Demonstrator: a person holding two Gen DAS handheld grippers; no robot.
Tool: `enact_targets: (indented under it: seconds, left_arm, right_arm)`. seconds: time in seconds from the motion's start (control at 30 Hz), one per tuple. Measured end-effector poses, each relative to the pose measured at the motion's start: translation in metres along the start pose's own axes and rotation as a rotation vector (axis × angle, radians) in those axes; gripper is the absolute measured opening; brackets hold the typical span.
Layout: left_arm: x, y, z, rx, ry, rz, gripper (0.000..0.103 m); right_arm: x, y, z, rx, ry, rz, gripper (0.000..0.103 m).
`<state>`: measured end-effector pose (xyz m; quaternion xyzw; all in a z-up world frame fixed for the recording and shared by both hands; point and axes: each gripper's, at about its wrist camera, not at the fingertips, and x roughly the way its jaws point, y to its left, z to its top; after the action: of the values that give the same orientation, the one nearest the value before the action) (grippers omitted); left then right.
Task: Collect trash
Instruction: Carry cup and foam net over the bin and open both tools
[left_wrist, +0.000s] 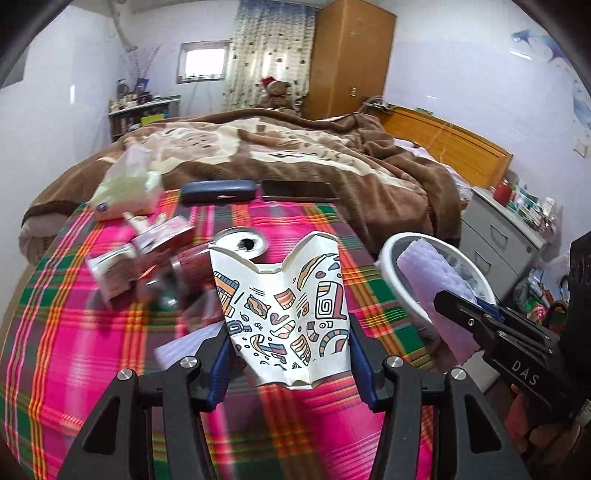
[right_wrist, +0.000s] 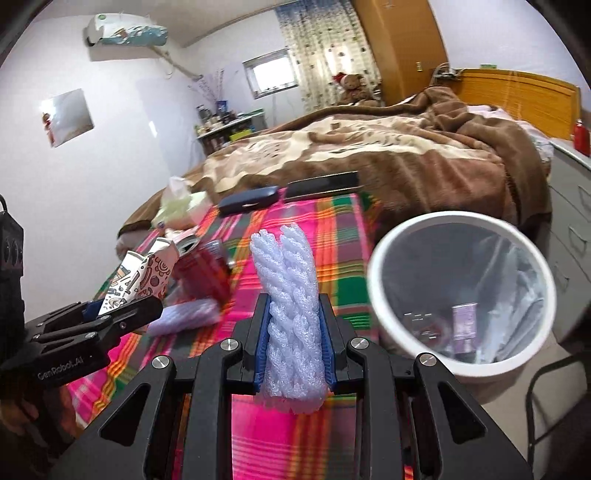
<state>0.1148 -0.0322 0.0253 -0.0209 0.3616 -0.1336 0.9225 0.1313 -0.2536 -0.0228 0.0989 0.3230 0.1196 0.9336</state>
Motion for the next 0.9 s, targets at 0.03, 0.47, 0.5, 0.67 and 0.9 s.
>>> enact_targets:
  seconds: [0.03,0.47,0.5,0.67,0.9]
  left_arm:
    - [0.002,-0.006,0.002,0.009,0.001,-0.009,0.055]
    - [0.044,-0.084,0.021,0.121,0.038,-0.131,0.055]
    - [0.047,-0.089,0.022,0.129,0.042,-0.138,0.055]
    - [0.062,-0.12,0.031,0.166,0.051,-0.198,0.055]
    - [0.09,-0.15,0.041,0.194,0.078,-0.216,0.055]
  right_arm:
    - [-0.001,-0.004,0.001,0.006,-0.003,-0.009,0.025]
    - [-0.016,-0.062,0.008,0.09,-0.032,-0.142,0.025]
    - [-0.017,-0.066,0.008,0.098,-0.03,-0.152,0.025]
    - [-0.017,-0.092,0.007,0.136,-0.013,-0.213,0.025]
    - [-0.012,-0.113,0.009,0.16,0.009,-0.258,0.025]
